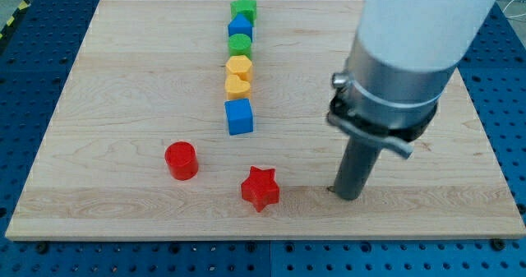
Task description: Slide the red star slightly up
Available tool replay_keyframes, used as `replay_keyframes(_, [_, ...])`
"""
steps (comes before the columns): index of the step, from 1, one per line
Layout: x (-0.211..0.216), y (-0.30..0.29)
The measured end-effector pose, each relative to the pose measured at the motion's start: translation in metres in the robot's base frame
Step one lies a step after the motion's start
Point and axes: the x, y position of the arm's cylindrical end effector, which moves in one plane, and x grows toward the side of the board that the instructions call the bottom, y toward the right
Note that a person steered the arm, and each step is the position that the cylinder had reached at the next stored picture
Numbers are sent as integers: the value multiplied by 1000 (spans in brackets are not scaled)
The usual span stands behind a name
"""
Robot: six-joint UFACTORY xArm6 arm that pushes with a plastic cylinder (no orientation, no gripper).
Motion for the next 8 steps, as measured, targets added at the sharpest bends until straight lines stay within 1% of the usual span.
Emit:
replay_keyframes(1, [17,-40])
replay_keyframes(3, [24,-119])
replay_keyframes(5, [17,-112])
replay_keyframes(7, [-23,-111])
replay_keyframes(8, [-10,-101])
